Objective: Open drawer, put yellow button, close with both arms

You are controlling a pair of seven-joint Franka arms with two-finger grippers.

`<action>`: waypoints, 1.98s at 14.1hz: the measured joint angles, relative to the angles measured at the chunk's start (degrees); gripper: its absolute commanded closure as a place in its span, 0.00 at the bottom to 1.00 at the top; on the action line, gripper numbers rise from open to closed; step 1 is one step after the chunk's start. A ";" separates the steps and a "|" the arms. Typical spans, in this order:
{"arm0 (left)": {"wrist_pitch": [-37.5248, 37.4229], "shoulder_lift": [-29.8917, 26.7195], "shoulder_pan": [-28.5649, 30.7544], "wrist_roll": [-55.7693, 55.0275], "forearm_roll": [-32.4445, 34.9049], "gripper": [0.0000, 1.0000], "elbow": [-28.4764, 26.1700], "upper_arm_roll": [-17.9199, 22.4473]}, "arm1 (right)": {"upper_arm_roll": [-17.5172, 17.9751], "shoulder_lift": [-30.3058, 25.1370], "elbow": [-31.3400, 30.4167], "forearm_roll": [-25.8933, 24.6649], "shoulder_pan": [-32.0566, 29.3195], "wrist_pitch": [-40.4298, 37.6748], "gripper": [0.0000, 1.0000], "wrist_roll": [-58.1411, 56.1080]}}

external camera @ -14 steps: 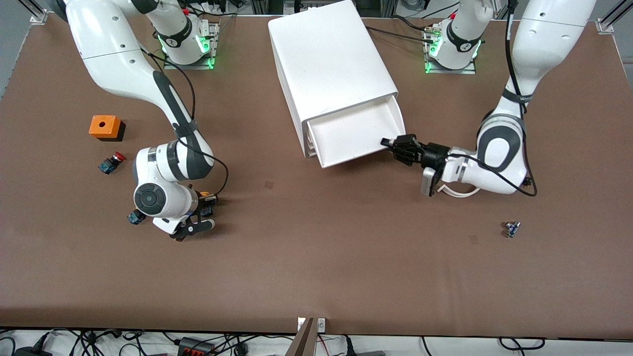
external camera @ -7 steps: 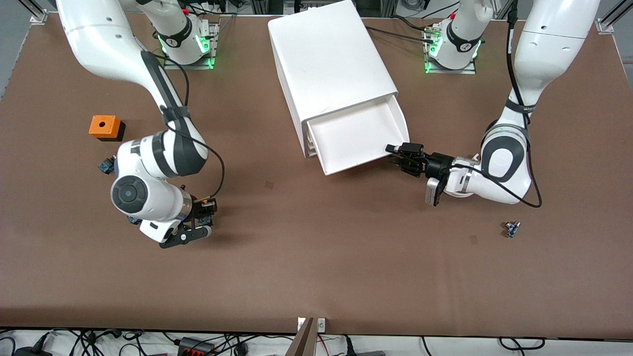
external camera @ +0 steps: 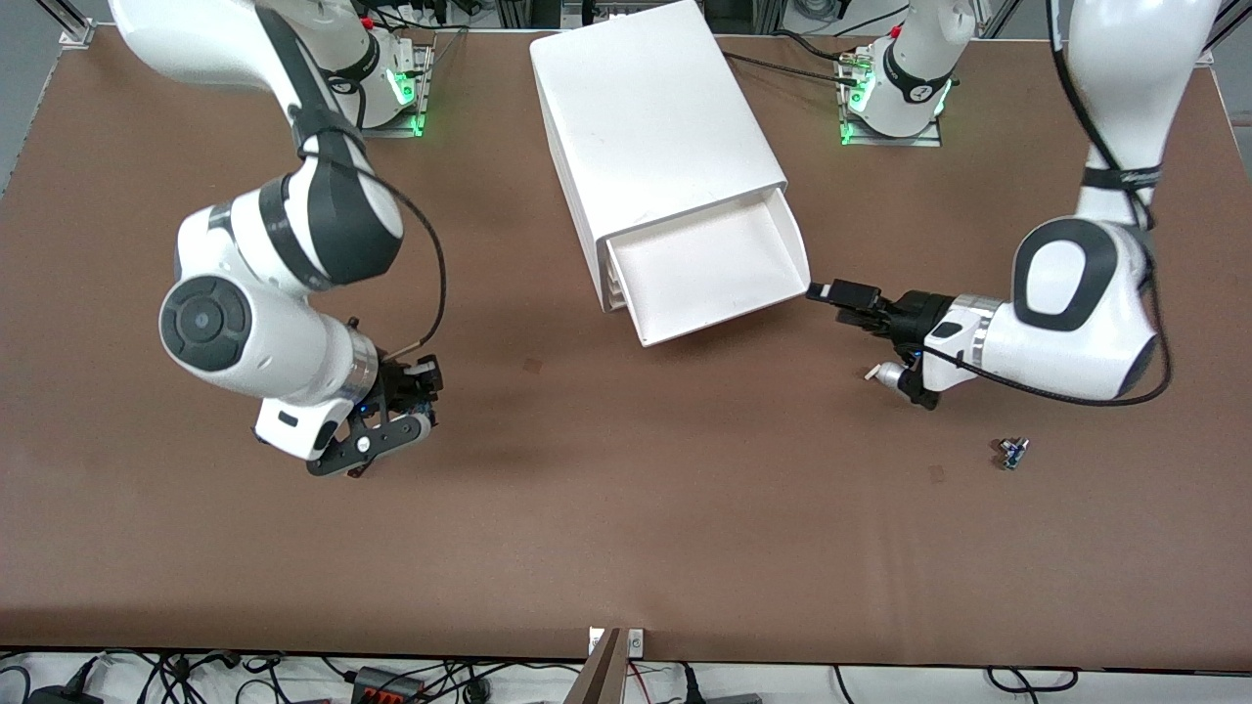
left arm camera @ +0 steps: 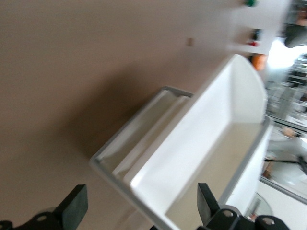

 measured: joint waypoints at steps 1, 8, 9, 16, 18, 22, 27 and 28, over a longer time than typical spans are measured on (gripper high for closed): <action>-1.24 -0.54 -0.28 -5.70 5.88 0.00 2.44 -0.17 | 0.06 -1.13 0.31 0.05 1.41 -0.25 1.00 0.04; -1.38 -0.62 -4.82 -14.09 32.86 0.00 9.86 -0.65 | 1.57 -4.15 1.82 0.51 11.54 0.39 1.00 11.50; -1.36 -0.21 -4.50 -14.09 33.11 0.00 10.62 -0.38 | 1.63 -4.15 1.99 0.51 13.23 1.37 1.00 14.76; -0.42 5.58 -2.53 -14.33 33.17 0.00 9.95 0.19 | 1.75 -0.85 1.98 0.51 21.97 8.23 1.00 24.95; -0.10 6.03 -2.18 -14.72 33.17 0.00 9.55 0.20 | 1.73 1.04 1.98 0.50 24.12 10.33 1.00 26.38; 1.98 6.02 -0.95 -14.76 33.17 0.00 7.60 0.21 | 1.72 3.59 2.00 0.50 26.17 11.65 1.00 27.20; 2.24 6.02 -0.89 -14.76 33.17 0.00 7.33 0.19 | 1.72 5.29 2.00 0.50 27.53 11.64 1.00 27.25; 2.24 6.02 -0.89 -14.76 33.17 0.00 7.32 0.18 | 1.71 5.44 2.00 0.50 27.62 11.62 1.00 27.26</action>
